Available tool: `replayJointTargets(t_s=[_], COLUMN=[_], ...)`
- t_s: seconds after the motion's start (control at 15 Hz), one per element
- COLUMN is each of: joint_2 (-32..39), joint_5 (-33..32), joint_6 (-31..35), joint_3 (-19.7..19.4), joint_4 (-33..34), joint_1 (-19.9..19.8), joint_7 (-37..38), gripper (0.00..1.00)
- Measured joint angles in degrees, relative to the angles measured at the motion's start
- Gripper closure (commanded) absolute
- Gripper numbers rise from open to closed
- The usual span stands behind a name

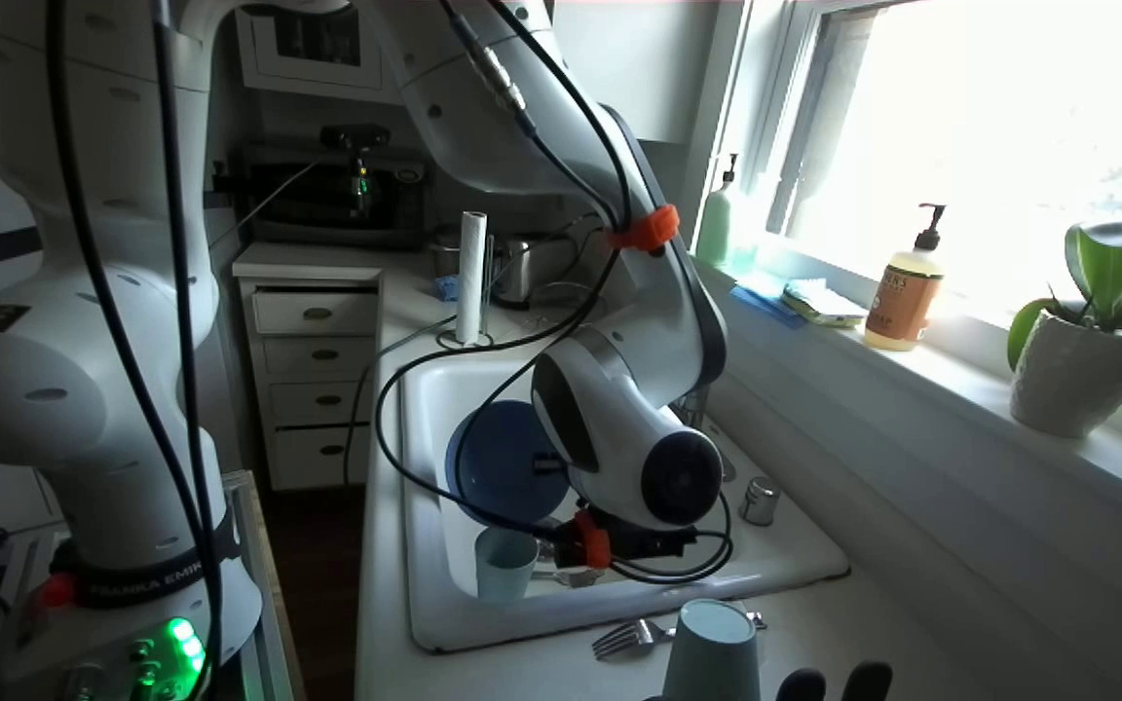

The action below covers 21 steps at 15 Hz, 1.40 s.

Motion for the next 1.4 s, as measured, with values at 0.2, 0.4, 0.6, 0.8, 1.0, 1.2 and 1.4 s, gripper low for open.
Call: replayJointTargets(t_s=[0.2,0.4,0.6,0.8,1.0,1.2,1.4], joint_2=[0.0,0.0,0.0,0.0,0.0,0.0,0.0], joint_5=[0.1,0.3,1.2,2.0,2.1,2.1,2.1], joint_6=[-1.1,-2.3,-3.5,-4.3,-4.8,-5.2,-6.0], joint_3=[-0.4,-0.9,-1.2,-1.4,-1.5,-1.7,-2.0], joint_4=[0.0,0.0,0.0,0.0,0.0,0.0,0.1], joint_1=[0.0,0.0,0.0,0.0,0.0,0.0,0.0], joint_7=[-0.5,-0.7,-1.1,-1.7,-2.1,-2.5,-2.5], gripper=[0.99,0.99,0.99,0.99,0.99,0.99,0.99])
